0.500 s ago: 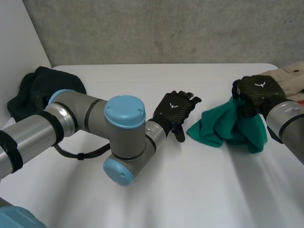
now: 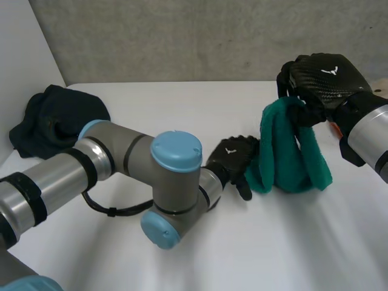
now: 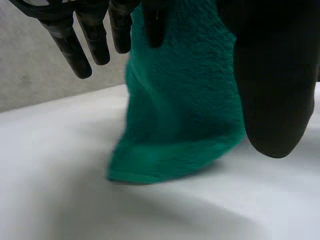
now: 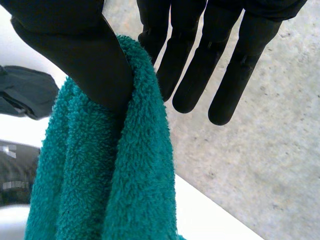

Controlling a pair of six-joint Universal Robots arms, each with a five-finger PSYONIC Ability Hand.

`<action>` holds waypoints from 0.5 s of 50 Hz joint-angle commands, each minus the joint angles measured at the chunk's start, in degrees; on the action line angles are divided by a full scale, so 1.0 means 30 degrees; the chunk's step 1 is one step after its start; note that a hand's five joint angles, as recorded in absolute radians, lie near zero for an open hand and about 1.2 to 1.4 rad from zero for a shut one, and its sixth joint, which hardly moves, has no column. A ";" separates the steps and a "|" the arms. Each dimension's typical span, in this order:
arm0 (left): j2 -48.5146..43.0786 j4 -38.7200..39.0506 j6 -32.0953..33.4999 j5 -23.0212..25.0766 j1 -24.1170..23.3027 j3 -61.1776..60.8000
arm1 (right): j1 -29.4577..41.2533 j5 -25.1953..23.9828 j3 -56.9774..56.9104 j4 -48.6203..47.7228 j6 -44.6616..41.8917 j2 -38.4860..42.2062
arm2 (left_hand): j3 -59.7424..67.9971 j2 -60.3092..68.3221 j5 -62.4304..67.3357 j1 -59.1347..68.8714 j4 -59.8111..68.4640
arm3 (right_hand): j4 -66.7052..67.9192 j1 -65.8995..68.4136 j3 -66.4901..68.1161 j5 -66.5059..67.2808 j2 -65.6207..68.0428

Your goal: Fold the laundry.

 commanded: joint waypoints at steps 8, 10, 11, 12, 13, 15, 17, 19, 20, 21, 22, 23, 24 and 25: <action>-0.1088 -0.0767 -0.0958 -0.1420 -0.0629 0.0974 | 0.0370 0.0074 0.0084 0.0246 0.1951 -0.1558 | 1.4724 1.4835 1.4432 1.5008 1.4864 | 0.3743 0.5021 0.3878 0.4551 0.4036; -0.1088 -0.0797 -0.1103 -0.1217 -0.0571 0.1062 | 0.0136 0.0044 0.0026 0.0246 0.2652 -0.1908 | 1.8520 1.8631 1.8228 1.8804 1.8660 | 0.3743 0.5021 0.3878 0.4551 0.4036; -0.1059 -0.0826 -0.1162 -0.1128 -0.0570 0.1063 | 0.0048 0.0015 0.0026 0.0246 0.2860 -0.2056 | 1.9712 1.9824 1.9420 1.9996 1.9853 | 0.3743 0.5021 0.3878 0.4551 0.4036; -0.1001 -0.0855 -0.1250 -0.1011 -0.0570 0.1063 | -0.0040 -0.0014 0.0026 0.0246 0.3036 -0.2202 | 2.1056 2.1168 2.0764 2.1340 2.1197 | 0.3743 0.5021 0.3878 0.4551 0.4036; -0.0943 -0.0885 -0.1367 -0.0952 -0.0599 0.1034 | -0.0070 -0.0043 0.0026 0.0246 0.3183 -0.2349 | 2.2618 2.2729 2.2326 2.2902 2.2758 | 0.3743 0.5021 0.3878 0.4551 0.4036; -0.0534 -0.1176 -0.1631 -0.0835 -0.0658 0.0770 | -0.0245 -0.0073 -0.0091 0.0216 0.3418 -0.2643 | 2.2634 2.2745 2.2341 2.2917 2.2774 | 0.3743 0.5021 0.3878 0.4551 0.4036; 0.0341 -0.1992 -0.1632 -0.0951 -0.0630 0.0013 | -0.0450 -0.0102 -0.0237 0.0216 0.3390 -0.2730 | 2.2634 2.2745 2.2341 2.2917 2.2774 | 0.3743 0.5021 0.3878 0.4551 0.4036; 0.1309 -0.2611 -0.1399 -0.1068 -0.0338 -0.0779 | -0.1006 -0.0219 -0.0559 0.0216 0.3010 -0.2440 | 2.2634 2.2745 2.2341 2.2917 2.2774 | 0.3743 0.5021 0.3878 0.4551 0.4036; 0.1865 -0.2874 -0.1194 -0.1127 -0.0104 -0.1247 | -0.1240 -0.0278 -0.0705 0.0216 0.2834 -0.2235 | 2.2634 2.2745 2.2341 2.2917 2.2774 | 0.3743 0.5021 0.3878 0.4551 0.4036; 0.3205 -0.3225 -0.0670 -0.1127 0.0392 -0.2296 | -0.1764 -0.0452 -0.1025 0.0274 0.2340 -0.1711 | 2.2634 2.2745 2.2341 2.2917 2.2774 | 0.3743 0.5021 0.3878 0.4551 0.4036; 0.3943 -0.3287 -0.0346 -0.1127 0.0629 -0.2858 | -0.1972 -0.0512 -0.1203 0.0304 0.2016 -0.1474 | 2.2634 2.2745 2.2341 2.2917 2.2774 | 0.3743 0.5021 0.3878 0.4551 0.4036; 0.4705 -0.3258 -0.0023 -0.1098 0.0863 -0.3501 | -0.2119 -0.0628 -0.1408 0.0333 0.1664 -0.1210 | 2.2634 2.2745 2.2341 2.2917 2.2774 | 0.3743 0.5021 0.3878 0.4551 0.4036; 0.5524 -0.3258 0.0299 -0.1040 0.1097 -0.4146 | -0.2150 -0.0746 -0.1613 0.0362 0.1255 -0.0947 | 2.2634 2.2745 2.2341 2.2917 2.2774 | 0.3743 0.5021 0.3878 0.4551 0.4036; 0.7099 -0.3171 0.0882 -0.0923 0.1535 -0.5457 | -0.2179 -0.0776 -0.2195 0.0421 0.0265 -0.0103 | 2.2634 2.2745 2.2341 2.2917 2.2774 | 0.3743 0.5021 0.3878 0.4551 0.4036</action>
